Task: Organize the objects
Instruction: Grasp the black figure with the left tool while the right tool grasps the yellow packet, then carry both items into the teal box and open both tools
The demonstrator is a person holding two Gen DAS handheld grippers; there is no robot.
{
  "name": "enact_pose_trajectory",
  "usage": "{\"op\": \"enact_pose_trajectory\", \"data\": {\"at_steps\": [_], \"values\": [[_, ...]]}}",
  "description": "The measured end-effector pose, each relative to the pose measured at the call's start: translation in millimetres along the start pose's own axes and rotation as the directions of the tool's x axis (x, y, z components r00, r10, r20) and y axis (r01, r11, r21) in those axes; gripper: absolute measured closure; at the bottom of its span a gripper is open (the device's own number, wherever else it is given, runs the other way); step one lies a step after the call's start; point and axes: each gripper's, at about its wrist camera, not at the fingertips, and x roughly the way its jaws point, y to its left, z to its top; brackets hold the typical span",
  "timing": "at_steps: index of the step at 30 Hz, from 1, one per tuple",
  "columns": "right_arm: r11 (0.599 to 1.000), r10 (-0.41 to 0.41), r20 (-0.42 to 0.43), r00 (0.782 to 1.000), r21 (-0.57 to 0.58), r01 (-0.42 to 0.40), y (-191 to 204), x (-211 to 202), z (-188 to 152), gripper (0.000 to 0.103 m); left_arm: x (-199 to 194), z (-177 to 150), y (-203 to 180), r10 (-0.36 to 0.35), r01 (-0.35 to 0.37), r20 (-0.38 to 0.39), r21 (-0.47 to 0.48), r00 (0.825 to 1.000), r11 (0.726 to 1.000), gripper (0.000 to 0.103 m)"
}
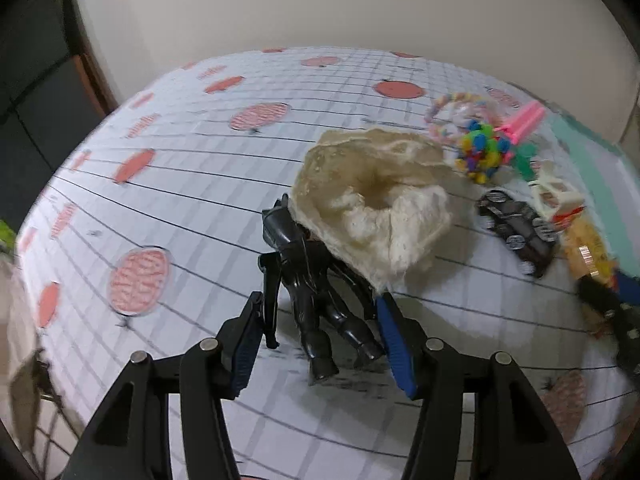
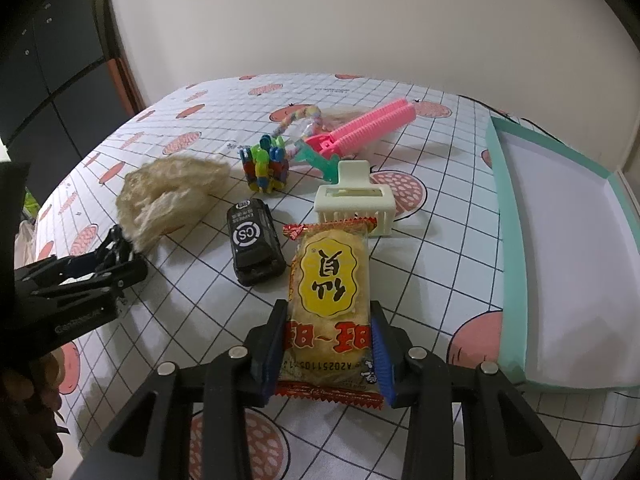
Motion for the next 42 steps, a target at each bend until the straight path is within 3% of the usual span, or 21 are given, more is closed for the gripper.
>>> {"op": "enact_pose_trajectory", "data": {"at_steps": [5,12,15,20,24,25,29,31,35,38,42], "values": [[1.0,0.002,0.015,1.0,-0.004,-0.002,1.5,-3.5,0.8,0.063,-5.3,6.5,5.5,0.119,-0.122,0.065,0.047,0.991,0.991,0.046],[1.0,0.009,0.051,0.999,0.017,-0.01,-2.6,-12.1,7.6,0.063,-29.3,31.0,15.8,0.126,-0.13,0.136,0.018,0.983,0.991,0.046],[0.999,0.0,0.08,0.997,0.037,-0.003,-9.8,-19.4,14.0,0.063,-42.7,45.3,2.5,0.072,-0.08,0.176,0.039,0.982,0.996,0.046],[0.995,-0.064,0.116,0.991,0.083,0.055,-34.4,-31.9,22.8,0.063,-48.2,65.5,-43.3,-0.117,0.104,0.173,0.085,0.978,0.991,0.046],[0.979,-0.147,0.122,0.982,0.159,0.127,-74.2,-42.2,29.5,0.063,-52.4,84.2,-94.5,-0.294,0.271,0.164,0.147,0.942,0.951,0.046],[0.974,-0.165,0.119,0.979,0.174,0.143,-83.0,-43.4,30.7,0.062,-50.5,90.9,-111.0,-0.351,0.328,0.144,0.161,0.925,0.931,0.046],[0.949,-0.237,0.108,0.966,0.241,0.205,-127.9,-48.8,36.9,0.062,-42.6,106.5,-163.2,-0.458,0.435,0.083,0.203,0.885,0.877,0.046],[0.934,-0.274,0.09,0.957,0.264,0.243,-151.4,-48.8,40.2,0.062,-39.3,115.0,-186.1,-0.49,0.466,0.063,0.224,0.869,0.856,0.046],[0.903,-0.331,0.053,0.942,0.307,0.3,-195.4,-45.0,46.0,0.062,-28.6,127.9,-238.4,-0.577,0.558,0.002,0.258,0.816,0.789,0.046],[0.886,-0.348,0.016,0.937,0.331,0.323,-223.6,-35.6,49.0,0.062,-24.5,131.4,-271.2,-0.598,0.583,-0.031,0.272,0.801,0.766,0.045],[0.872,-0.352,-0.021,0.936,0.357,0.336,-253.2,-23.4,54.1,0.062,-17.3,136.3,-302.3,-0.587,0.567,-0.034,0.312,0.809,0.763,0.045]]}}
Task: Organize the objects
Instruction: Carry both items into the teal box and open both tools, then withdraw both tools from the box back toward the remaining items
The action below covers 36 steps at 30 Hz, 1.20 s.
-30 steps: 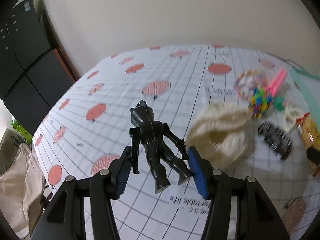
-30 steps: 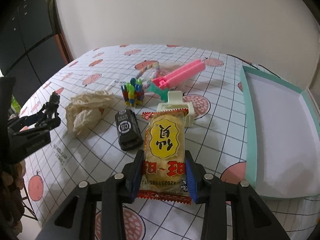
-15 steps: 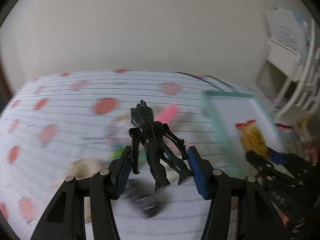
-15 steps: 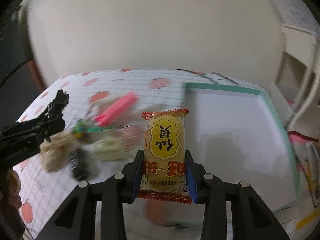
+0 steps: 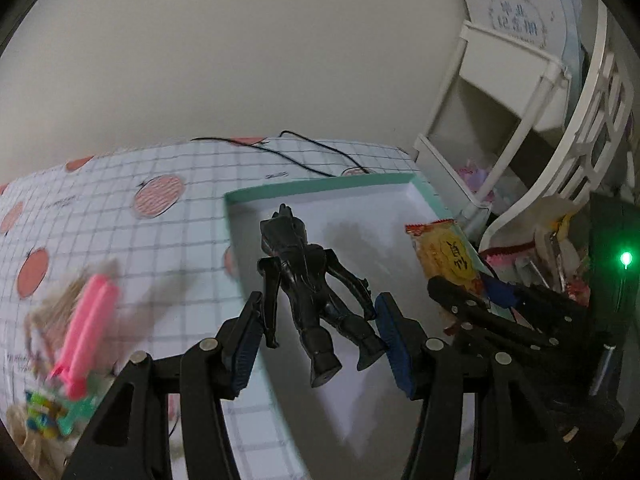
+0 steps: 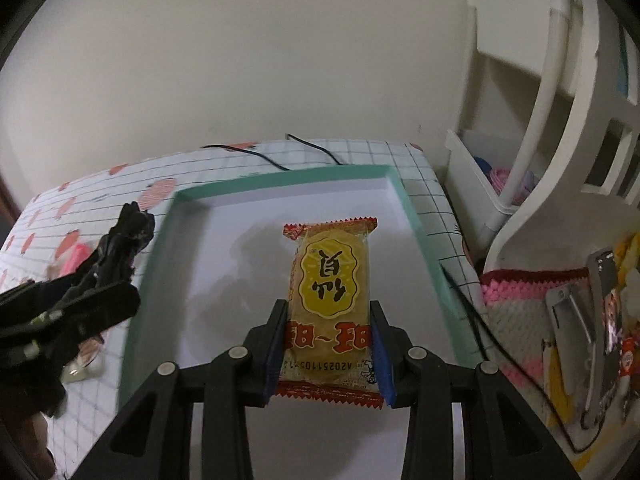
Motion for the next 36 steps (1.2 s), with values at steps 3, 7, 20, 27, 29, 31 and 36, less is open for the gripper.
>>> {"op": "enact_pose_trajectory", "data": {"at_steps": [3,7,20,27,29,31,36], "values": [[1.0,-0.01,-0.02,1.0,0.002,0.01,-6.1,14.4,10.9,0.062,20.1,8.8,-5.9,0.004,-0.004,-0.025,0.005,1.0,1.0,0.045],[1.0,-0.019,-0.046,0.999,-0.009,0.019,-5.5,32.9,21.7,0.062,44.8,17.2,-1.6,0.014,-0.017,-0.062,-0.037,0.998,0.999,0.045],[0.999,0.001,-0.104,0.995,0.039,0.003,-17.4,56.3,30.6,0.053,62.1,16.4,2.2,0.02,-0.028,-0.118,-0.067,0.993,0.997,0.045],[0.998,0.006,-0.098,0.995,0.063,0.0,-24.0,45.4,28.8,0.044,49.0,18.8,3.4,0.023,-0.036,-0.117,-0.114,0.993,0.993,0.043],[0.998,0.006,-0.095,0.995,0.062,0.0,-24.2,40.8,28.7,0.044,42.7,20.4,4.1,0.036,-0.049,-0.107,-0.125,0.994,0.991,0.042],[0.998,0.011,-0.091,0.996,0.066,-0.005,-23.9,35.2,28.0,0.044,36.6,20.7,5.5,0.057,-0.07,-0.1,-0.139,0.993,0.988,0.038],[0.997,0.02,-0.093,0.995,0.082,-0.012,-19.6,31.4,24.1,0.038,23.8,20.2,13.7,0.097,-0.114,-0.096,-0.193,0.991,0.975,0.037]]}}
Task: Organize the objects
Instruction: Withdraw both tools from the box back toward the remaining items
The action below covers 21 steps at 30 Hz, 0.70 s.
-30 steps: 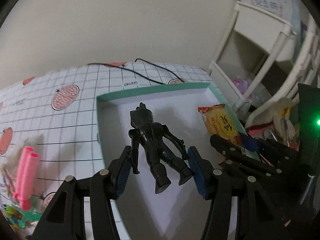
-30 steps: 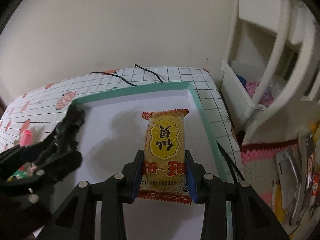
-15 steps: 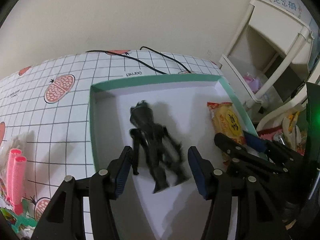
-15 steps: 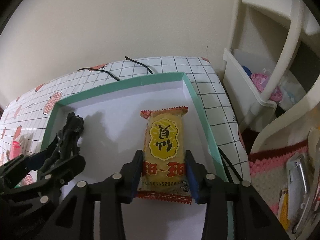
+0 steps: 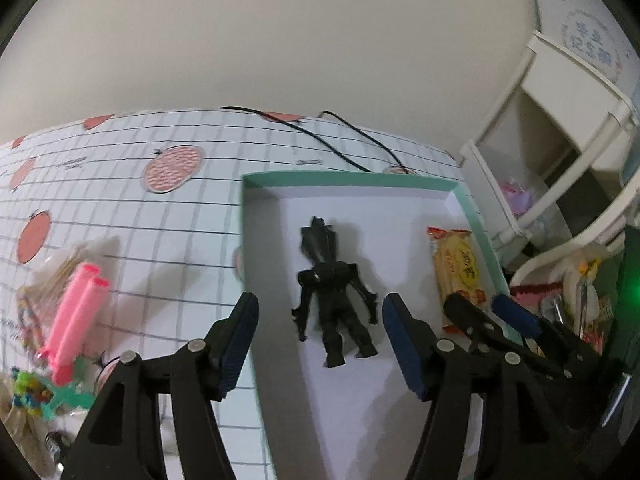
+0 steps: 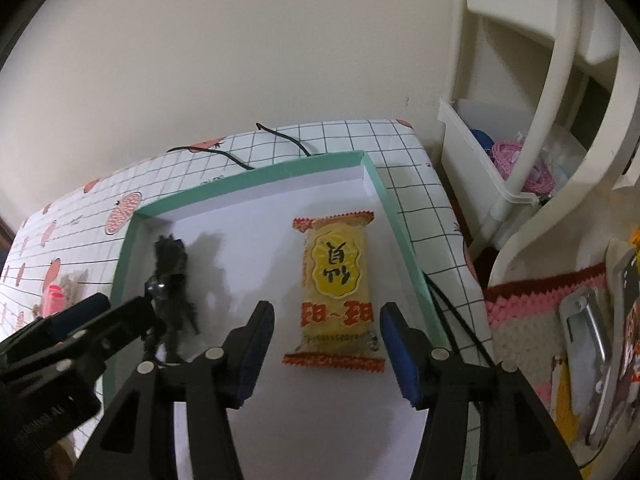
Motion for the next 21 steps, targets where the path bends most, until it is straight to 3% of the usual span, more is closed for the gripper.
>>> {"op": "enact_pose_trajectory", "data": {"at_steps": [2,5,7,9,12,21], "values": [[1.0,0.001,0.004,1.0,0.009,-0.001,1.3,-3.1,-2.1,0.033,-5.1,-0.3,5.4,0.027,-0.027,0.005,-0.013,1.0,1.0,0.035],[1.0,0.008,-0.007,1.0,0.028,-0.007,2.6,-5.1,-4.8,0.023,-10.2,-2.9,13.4,0.054,-0.054,0.009,-0.033,0.998,0.998,0.017],[0.999,0.007,-0.01,1.0,0.041,-0.007,3.4,-6.3,-6.4,0.016,-15.0,-5.3,18.5,0.078,-0.077,0.022,-0.045,0.997,0.996,0.013],[0.999,0.009,-0.006,1.0,0.046,-0.009,5.3,-7.9,-7.9,0.004,-17.5,-7.9,22.5,0.105,-0.104,0.025,-0.049,0.994,0.993,0.007],[0.999,0.007,-0.008,1.0,0.042,-0.007,9.8,-9.4,-11.3,0.0,-21.4,-13.7,30.4,0.136,-0.134,0.036,-0.06,0.99,0.989,0.001],[0.999,0.0,-0.009,1.0,0.048,0.001,24.0,-14.0,-22.5,0.0,-32.7,-28.7,50.7,0.18,-0.176,0.029,-0.11,0.983,0.978,0.001]]}}
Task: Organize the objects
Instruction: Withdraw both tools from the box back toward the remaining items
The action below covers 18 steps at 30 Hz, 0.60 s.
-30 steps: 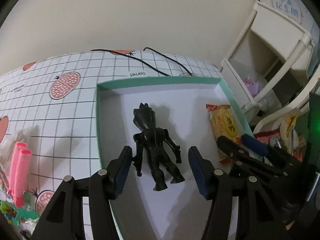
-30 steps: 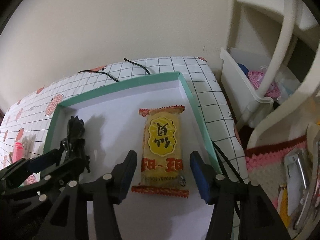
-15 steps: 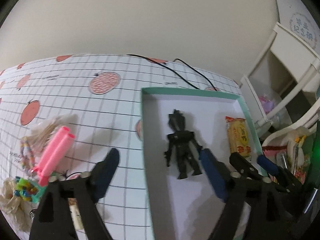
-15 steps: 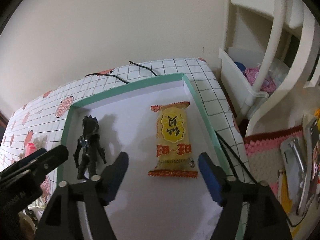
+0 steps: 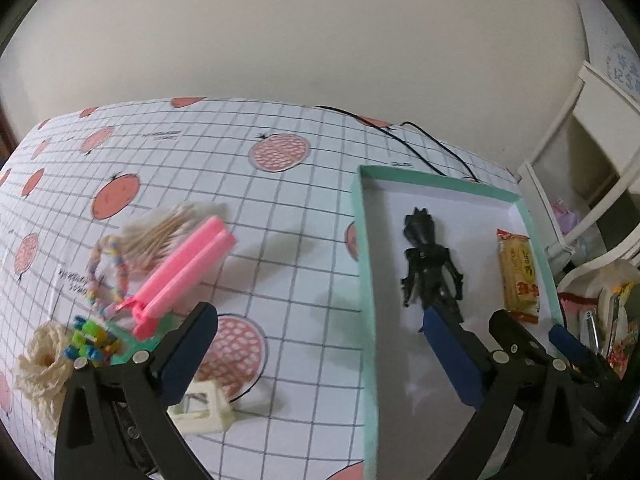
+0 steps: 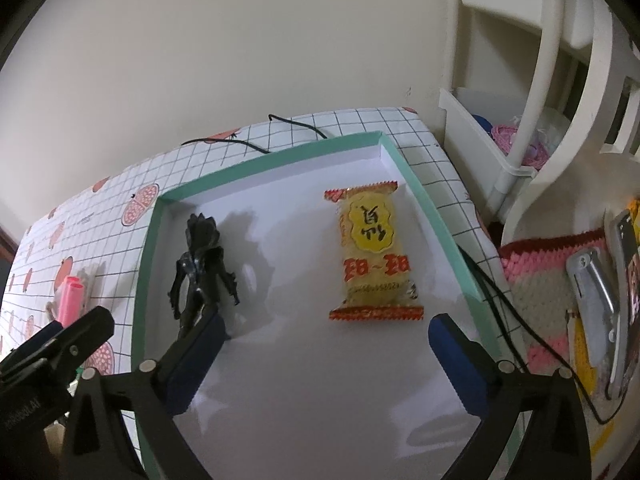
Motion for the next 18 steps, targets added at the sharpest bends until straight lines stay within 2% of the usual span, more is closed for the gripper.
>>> {"op": "enact_pose_trajectory", "data": {"at_steps": [3,9,14,18], "values": [[1.0,-0.015,0.014,1.0,0.021,0.014,6.7,-8.7,-4.0,0.0,-10.6,-5.7,7.0,0.025,-0.025,0.009,-0.009,1.0,1.0,0.0],[0.996,0.008,0.037,0.999,0.089,-0.011,28.5,-35.0,-14.9,0.0,-43.2,-12.6,38.1,0.069,-0.067,0.044,-0.059,0.997,0.996,0.0],[1.0,0.026,0.03,0.999,0.015,-0.027,65.8,-53.3,-24.8,0.0,-77.1,-18.2,75.1,0.099,-0.087,0.085,-0.131,0.992,0.988,0.0],[0.996,0.08,0.04,0.996,-0.042,-0.079,99.6,-67.2,-33.7,0.0,-99.8,-24.6,108.1,0.141,-0.119,0.097,-0.2,0.985,0.972,0.0]]}}
